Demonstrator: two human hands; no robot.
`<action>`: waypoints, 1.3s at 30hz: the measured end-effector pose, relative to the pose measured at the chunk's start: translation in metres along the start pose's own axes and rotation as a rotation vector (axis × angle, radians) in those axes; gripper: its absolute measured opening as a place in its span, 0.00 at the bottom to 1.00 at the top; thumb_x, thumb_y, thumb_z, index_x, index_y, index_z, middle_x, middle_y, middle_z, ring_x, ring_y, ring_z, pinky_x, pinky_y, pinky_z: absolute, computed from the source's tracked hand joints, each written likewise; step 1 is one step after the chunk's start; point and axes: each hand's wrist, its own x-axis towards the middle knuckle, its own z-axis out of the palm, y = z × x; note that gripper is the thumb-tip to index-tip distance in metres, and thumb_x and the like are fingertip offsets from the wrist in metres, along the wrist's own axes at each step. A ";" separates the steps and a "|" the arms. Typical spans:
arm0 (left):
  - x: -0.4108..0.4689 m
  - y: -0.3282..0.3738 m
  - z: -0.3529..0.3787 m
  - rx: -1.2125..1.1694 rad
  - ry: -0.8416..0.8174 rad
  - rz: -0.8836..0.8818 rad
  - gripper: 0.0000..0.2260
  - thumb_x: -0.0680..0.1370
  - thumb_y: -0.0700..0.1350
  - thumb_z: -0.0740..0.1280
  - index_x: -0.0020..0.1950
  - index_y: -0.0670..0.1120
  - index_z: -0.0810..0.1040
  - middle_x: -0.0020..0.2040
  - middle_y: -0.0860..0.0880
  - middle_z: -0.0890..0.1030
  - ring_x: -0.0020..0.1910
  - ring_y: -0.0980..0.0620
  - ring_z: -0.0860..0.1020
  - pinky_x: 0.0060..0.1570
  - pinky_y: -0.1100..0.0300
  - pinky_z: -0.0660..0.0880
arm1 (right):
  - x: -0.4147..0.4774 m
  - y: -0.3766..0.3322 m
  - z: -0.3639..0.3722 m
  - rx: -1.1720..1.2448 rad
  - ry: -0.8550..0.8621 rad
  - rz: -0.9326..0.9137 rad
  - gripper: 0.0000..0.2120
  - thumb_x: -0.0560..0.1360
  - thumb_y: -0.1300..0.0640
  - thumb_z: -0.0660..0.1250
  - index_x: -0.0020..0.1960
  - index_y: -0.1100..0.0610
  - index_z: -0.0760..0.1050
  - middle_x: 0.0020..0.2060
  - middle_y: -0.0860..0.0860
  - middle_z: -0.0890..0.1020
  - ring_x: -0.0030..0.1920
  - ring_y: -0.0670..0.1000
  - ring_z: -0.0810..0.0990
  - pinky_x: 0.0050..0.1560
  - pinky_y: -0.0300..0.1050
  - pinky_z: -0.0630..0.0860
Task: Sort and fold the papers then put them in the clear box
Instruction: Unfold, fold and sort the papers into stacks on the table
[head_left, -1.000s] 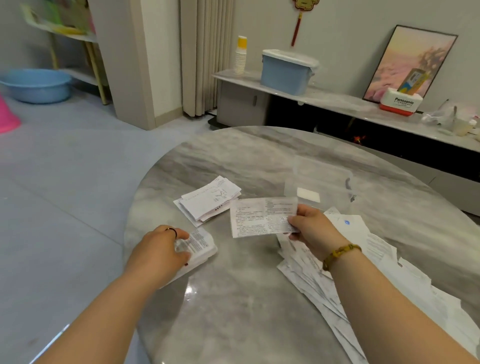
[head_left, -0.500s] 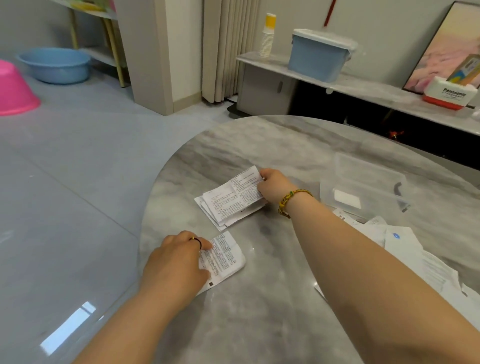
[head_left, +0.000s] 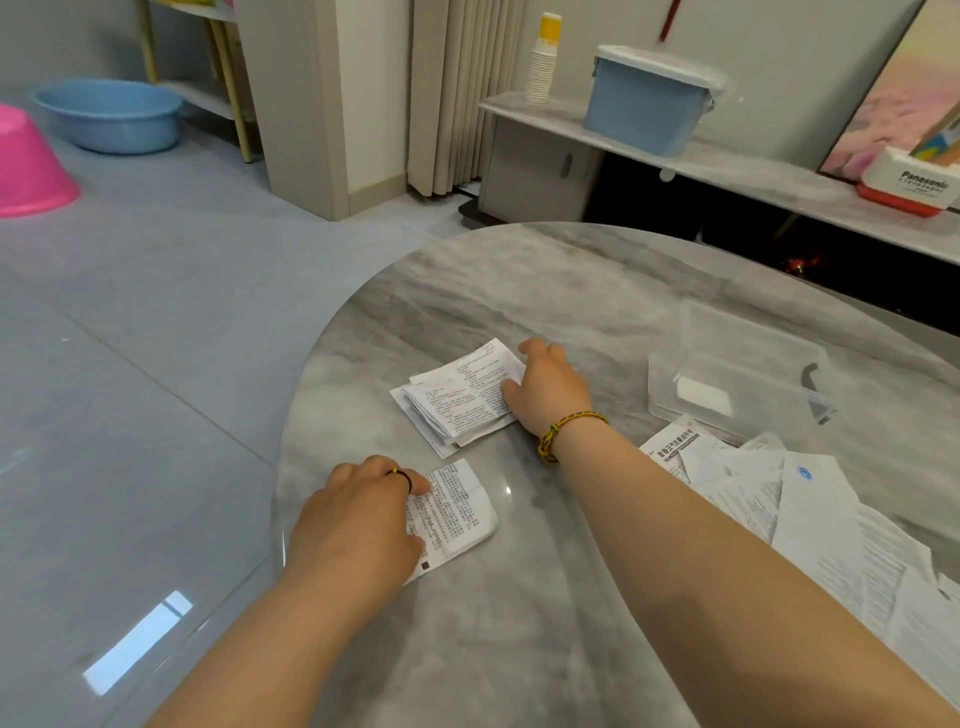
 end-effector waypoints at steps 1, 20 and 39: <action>-0.001 0.000 0.000 -0.001 -0.001 0.000 0.20 0.77 0.45 0.61 0.68 0.58 0.64 0.67 0.60 0.64 0.67 0.56 0.62 0.62 0.64 0.65 | -0.001 0.000 0.000 0.005 0.019 0.000 0.21 0.77 0.56 0.58 0.69 0.58 0.61 0.66 0.56 0.66 0.61 0.59 0.73 0.60 0.48 0.67; -0.011 0.028 -0.010 -0.160 0.096 0.107 0.13 0.79 0.45 0.60 0.62 0.53 0.73 0.65 0.56 0.71 0.65 0.55 0.68 0.59 0.65 0.63 | -0.092 0.055 -0.057 0.355 0.257 0.040 0.10 0.76 0.59 0.61 0.55 0.59 0.76 0.45 0.49 0.73 0.36 0.43 0.68 0.36 0.35 0.64; -0.033 0.106 0.048 0.008 -0.124 0.469 0.20 0.79 0.50 0.58 0.71 0.52 0.63 0.73 0.57 0.60 0.71 0.57 0.60 0.66 0.67 0.57 | -0.199 0.197 -0.092 0.457 0.233 0.581 0.21 0.75 0.55 0.65 0.66 0.60 0.67 0.60 0.55 0.75 0.56 0.53 0.73 0.59 0.46 0.69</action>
